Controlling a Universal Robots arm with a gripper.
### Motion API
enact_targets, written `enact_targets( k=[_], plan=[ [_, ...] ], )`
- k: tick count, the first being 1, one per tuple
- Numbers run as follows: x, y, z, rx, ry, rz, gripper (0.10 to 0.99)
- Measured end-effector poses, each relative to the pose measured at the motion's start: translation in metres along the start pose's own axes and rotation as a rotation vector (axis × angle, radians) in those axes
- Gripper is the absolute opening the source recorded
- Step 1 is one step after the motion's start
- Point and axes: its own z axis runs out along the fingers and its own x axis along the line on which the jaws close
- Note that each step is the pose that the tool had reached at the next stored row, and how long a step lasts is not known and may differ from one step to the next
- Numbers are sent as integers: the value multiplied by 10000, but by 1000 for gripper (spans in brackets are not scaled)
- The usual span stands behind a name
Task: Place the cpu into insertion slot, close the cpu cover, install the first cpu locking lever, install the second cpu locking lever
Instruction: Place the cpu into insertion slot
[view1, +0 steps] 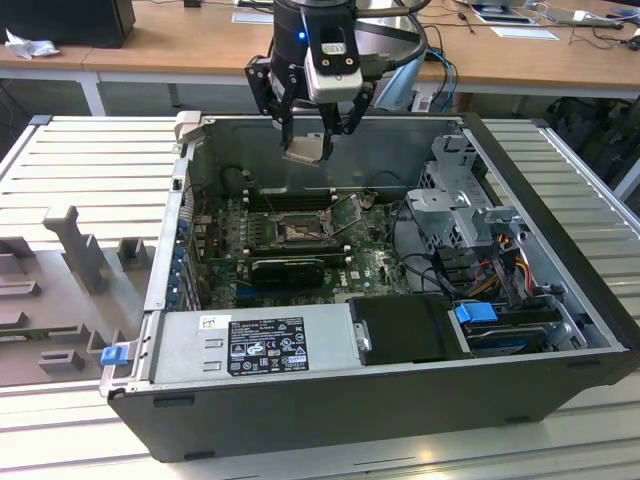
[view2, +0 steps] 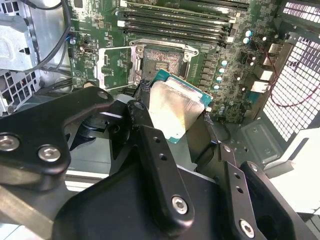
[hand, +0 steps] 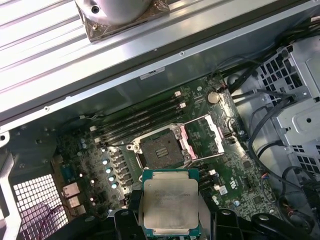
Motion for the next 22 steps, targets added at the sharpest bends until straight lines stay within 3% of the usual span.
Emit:
enact_targets(
  k=[4,7,11,15,22],
  plan=[
    [0,0,5,-5,-21,227,533],
    [0,-1,15,-14,-65,735,533],
    [-1,-3,36,-40,-187,2112,533],
    [-1,-4,42,-55,-251,2839,533],
    [-2,-10,113,-1,-298,2977,533]
  ],
)
